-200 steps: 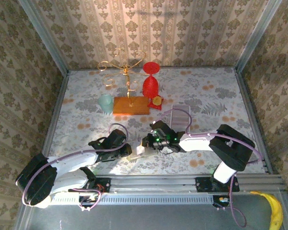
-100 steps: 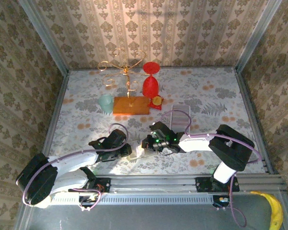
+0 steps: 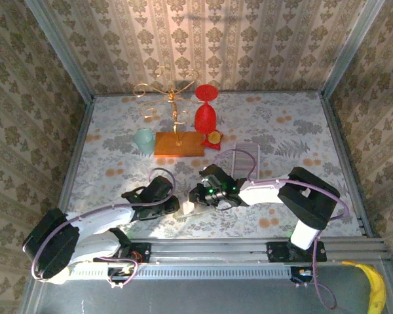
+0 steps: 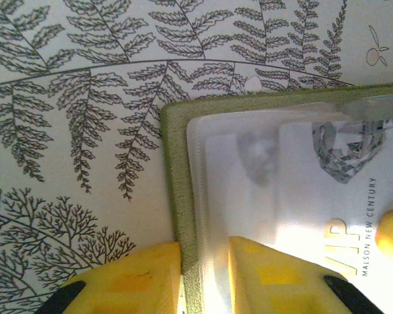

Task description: Put the credit cards into the card holder

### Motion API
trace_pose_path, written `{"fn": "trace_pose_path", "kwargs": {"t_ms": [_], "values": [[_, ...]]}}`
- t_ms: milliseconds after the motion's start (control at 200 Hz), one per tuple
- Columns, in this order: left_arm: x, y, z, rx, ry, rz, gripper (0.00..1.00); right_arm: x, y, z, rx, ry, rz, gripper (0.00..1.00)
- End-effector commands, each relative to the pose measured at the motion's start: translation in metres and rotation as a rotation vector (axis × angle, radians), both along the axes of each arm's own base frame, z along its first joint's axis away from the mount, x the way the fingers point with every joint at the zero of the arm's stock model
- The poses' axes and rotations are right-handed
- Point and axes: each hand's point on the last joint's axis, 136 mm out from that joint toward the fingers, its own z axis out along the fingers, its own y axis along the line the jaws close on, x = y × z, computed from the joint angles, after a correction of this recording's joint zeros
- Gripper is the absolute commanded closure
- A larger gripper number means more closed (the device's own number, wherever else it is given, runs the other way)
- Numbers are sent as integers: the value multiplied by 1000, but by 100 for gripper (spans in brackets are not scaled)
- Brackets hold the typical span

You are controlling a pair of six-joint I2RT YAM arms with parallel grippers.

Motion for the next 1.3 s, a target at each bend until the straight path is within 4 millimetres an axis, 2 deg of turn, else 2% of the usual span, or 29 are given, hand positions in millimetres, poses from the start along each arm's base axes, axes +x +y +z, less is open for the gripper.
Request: {"fn": "trace_pose_path", "kwargs": {"t_ms": [0,120,205,370,485,670,965,1150,1295], "values": [[-7,-2,-10,-3,23,-24,75,-9,-7,-4,-91,-12,56,76],[-7,-3,-9,-6,23,-29,76,-8,-18,-6,-149,-30,51,71],[-7,-3,-9,-7,21,-31,77,-9,-17,-10,-160,-26,61,77],[-6,-5,-10,-7,23,-34,78,-12,-2,-11,-134,-20,93,79],[-6,-6,-12,-8,27,-38,79,-12,10,-4,-107,-35,116,81],[-5,-10,-14,-12,36,-43,81,-15,18,3,-101,-48,138,80],[-4,-14,-10,-16,29,-58,82,-10,-18,2,-265,-91,79,69],[-4,-16,-8,-26,29,-73,84,-9,-10,-3,-235,-81,79,80],[-5,-16,-9,-21,33,-76,85,-7,-4,-7,-233,-79,82,82]]}}
